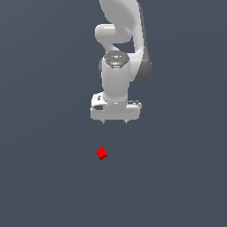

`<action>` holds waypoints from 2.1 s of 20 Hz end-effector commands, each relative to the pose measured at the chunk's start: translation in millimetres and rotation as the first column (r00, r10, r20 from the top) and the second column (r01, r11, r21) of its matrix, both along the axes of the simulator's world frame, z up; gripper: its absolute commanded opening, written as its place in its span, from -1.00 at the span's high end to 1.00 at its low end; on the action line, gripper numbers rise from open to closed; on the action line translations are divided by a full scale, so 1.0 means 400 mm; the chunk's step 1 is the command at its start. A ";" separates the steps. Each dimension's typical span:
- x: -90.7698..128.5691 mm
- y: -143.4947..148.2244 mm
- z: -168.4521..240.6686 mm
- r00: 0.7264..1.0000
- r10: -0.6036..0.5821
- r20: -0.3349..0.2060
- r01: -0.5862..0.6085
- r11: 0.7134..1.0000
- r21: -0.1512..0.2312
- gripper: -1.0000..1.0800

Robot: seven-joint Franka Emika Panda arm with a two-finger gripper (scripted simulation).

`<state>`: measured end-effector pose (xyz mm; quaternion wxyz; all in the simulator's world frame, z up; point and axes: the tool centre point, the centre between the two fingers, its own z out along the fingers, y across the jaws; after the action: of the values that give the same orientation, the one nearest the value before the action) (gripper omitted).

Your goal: Pick up the red cube and move it to a goal position.

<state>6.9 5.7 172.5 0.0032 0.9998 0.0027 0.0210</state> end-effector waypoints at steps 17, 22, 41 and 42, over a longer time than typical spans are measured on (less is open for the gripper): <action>0.054 -0.059 -0.108 0.991 0.133 -0.012 -0.133 0.991 0.001 -0.92; 0.097 -0.095 -0.183 0.974 0.224 -0.020 -0.224 0.975 0.002 -0.92; 0.223 -0.163 -0.376 0.892 0.450 -0.041 -0.450 0.893 0.006 -0.92; 0.225 -0.163 -0.378 0.891 0.453 -0.042 -0.453 0.892 0.006 -0.92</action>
<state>95.0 -59.2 22.9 -0.0002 0.9727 0.2320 0.0002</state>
